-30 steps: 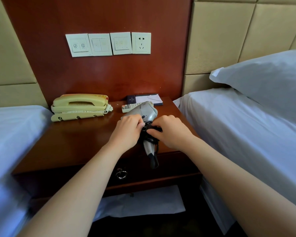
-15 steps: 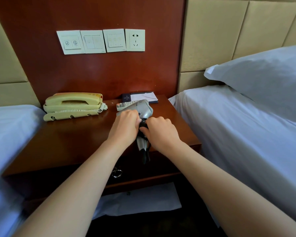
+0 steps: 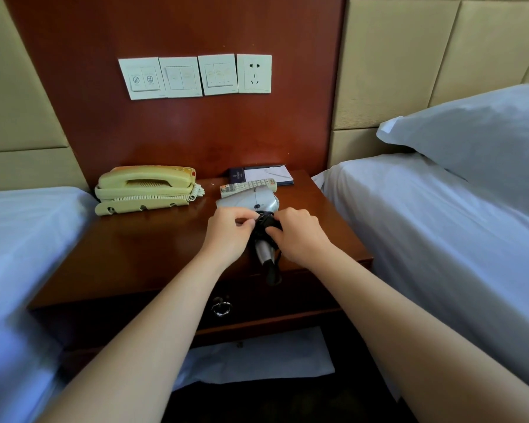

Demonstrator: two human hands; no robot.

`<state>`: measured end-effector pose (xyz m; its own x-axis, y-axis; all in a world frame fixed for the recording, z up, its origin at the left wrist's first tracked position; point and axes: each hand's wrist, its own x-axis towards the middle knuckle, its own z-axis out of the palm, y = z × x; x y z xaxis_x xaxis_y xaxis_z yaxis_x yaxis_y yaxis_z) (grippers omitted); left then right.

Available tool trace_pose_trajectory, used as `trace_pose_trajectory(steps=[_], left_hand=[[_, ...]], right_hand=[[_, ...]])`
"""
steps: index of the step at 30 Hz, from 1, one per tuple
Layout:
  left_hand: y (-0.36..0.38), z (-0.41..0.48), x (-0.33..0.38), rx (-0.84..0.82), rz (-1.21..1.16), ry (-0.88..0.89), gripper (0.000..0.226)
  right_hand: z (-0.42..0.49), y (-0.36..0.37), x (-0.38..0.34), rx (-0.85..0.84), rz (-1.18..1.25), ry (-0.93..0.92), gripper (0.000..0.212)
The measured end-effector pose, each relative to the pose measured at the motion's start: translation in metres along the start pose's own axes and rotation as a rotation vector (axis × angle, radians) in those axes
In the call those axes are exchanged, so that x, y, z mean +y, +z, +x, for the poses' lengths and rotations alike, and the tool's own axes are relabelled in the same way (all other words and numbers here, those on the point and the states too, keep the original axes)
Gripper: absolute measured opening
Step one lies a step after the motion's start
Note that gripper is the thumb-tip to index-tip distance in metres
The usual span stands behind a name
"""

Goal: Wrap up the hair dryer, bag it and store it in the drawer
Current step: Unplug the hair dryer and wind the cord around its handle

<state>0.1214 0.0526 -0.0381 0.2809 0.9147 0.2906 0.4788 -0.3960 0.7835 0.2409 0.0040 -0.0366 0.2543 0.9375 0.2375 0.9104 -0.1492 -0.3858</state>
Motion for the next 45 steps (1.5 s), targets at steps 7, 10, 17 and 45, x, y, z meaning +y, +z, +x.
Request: trace_pose_trajectory(steps=[7,10,17,45], left_hand=[[0.007,-0.001,0.001,-0.001,-0.05,-0.008,0.025],[0.01,-0.001,-0.001,-0.013,-0.087,0.002,0.029],[0.017,0.003,-0.015,-0.12,-0.156,0.047,0.04],[0.03,0.025,-0.006,-0.074,0.126,0.059,0.008]], right_hand=[[-0.009,-0.002,-0.007,0.084,-0.041,0.034,0.03],[-0.007,0.0,-0.01,0.091,-0.006,0.071,0.031],[0.012,0.012,-0.012,0.097,0.156,0.164,0.03],[0.019,0.003,0.028,0.077,-0.001,-0.097,0.026]])
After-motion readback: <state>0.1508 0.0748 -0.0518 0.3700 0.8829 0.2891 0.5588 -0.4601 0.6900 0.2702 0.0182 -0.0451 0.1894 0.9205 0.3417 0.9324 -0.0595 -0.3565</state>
